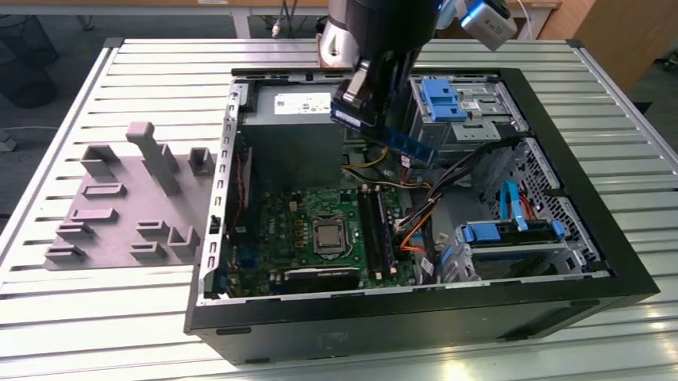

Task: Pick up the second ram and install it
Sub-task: 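Insert the second ram into the second slot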

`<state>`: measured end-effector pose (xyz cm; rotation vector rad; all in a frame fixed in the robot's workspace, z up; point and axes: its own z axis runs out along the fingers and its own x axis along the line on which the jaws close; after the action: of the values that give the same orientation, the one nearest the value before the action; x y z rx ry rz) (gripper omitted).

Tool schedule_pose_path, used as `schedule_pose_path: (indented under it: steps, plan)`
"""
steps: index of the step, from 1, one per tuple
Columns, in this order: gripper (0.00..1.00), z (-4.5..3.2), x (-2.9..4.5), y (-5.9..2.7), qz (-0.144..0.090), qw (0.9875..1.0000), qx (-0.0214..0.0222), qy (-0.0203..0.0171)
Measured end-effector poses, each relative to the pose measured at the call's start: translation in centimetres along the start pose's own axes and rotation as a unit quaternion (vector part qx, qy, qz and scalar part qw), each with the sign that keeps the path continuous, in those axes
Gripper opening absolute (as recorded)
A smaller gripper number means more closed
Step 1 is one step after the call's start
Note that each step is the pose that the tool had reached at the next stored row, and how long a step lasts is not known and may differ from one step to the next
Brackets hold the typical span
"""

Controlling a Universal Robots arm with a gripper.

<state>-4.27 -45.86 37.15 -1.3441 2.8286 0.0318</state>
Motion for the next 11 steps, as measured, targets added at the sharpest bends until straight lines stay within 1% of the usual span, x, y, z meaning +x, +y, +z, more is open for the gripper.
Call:
schedule_pose_path:
  steps: [3, 6, 11]
  plan:
    - [0.14, 0.02, 0.00, 0.00, 0.016, 0.9999, 0.0003, -0.0002]
    - [0.14, 0.04, 0.00, 0.00, 0.032, 0.9995, 0.0007, -0.0003]
    - [0.14, 0.07, 0.00, 0.00, 0.060, 0.9982, 0.0014, -0.0004]
